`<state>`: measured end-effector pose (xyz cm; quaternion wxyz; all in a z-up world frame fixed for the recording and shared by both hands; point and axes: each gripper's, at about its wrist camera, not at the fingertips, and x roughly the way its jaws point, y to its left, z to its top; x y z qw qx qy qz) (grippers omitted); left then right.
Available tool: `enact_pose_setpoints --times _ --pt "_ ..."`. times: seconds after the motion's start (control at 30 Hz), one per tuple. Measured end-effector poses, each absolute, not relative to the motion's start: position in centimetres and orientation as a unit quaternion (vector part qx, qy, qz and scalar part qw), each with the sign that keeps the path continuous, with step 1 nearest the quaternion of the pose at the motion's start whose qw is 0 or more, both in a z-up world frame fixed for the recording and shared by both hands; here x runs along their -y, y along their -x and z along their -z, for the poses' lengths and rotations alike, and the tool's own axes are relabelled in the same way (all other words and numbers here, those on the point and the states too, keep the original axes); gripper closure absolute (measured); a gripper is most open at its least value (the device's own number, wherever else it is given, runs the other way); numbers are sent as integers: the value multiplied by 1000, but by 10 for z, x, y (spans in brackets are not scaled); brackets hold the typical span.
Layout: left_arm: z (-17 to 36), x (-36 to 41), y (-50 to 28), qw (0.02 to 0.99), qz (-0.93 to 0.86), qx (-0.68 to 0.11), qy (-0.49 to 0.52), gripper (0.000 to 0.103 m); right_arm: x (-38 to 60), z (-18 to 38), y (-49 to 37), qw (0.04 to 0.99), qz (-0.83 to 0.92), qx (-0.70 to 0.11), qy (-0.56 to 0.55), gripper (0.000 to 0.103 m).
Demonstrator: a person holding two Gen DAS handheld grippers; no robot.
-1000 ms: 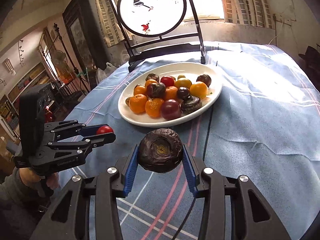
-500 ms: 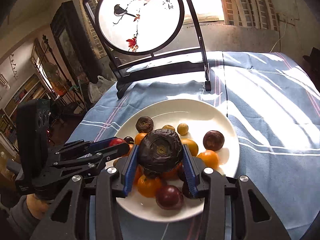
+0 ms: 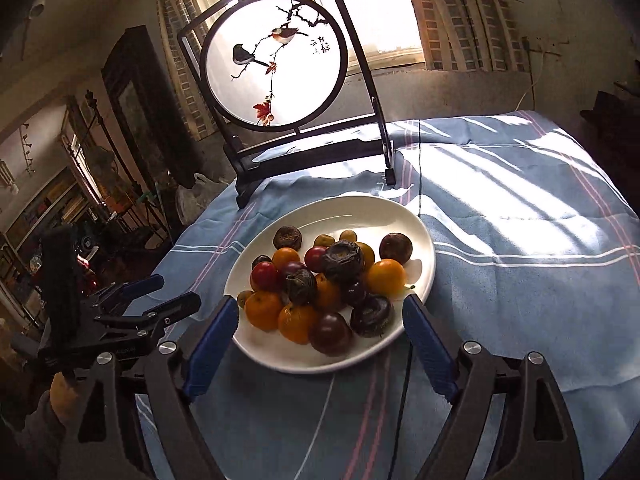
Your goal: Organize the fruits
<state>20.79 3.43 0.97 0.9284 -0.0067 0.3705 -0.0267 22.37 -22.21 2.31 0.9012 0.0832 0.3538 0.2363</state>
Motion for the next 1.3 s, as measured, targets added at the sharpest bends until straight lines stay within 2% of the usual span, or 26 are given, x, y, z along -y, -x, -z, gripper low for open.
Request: enact_pose_setpoints --times 0.03,0.23,0.33,0.57,0.93,1.3 --pt "-12 -35 -194 931 19 -364 -2 5 227 -24 -212 904 -233 -350 -82 11" --pt "-26 -41 -123 934 -40 -354 -23 5 234 -22 -156 897 -241 -364 -67 10" --pt "-34 -40 -85 940 -44 -337 -20 5 240 -27 -126 893 -252 -367 -69 4" --pt "-48 -25 -26 946 -49 -319 -18 5 268 -51 -60 919 -226 -316 -58 4" --pt "-62 -22 14 949 -55 -311 9 5 292 -63 -22 935 -180 -303 -46 4" --pt "-70 -17 21 953 -55 -299 5 5 297 -74 -3 944 -178 -278 -27 4"
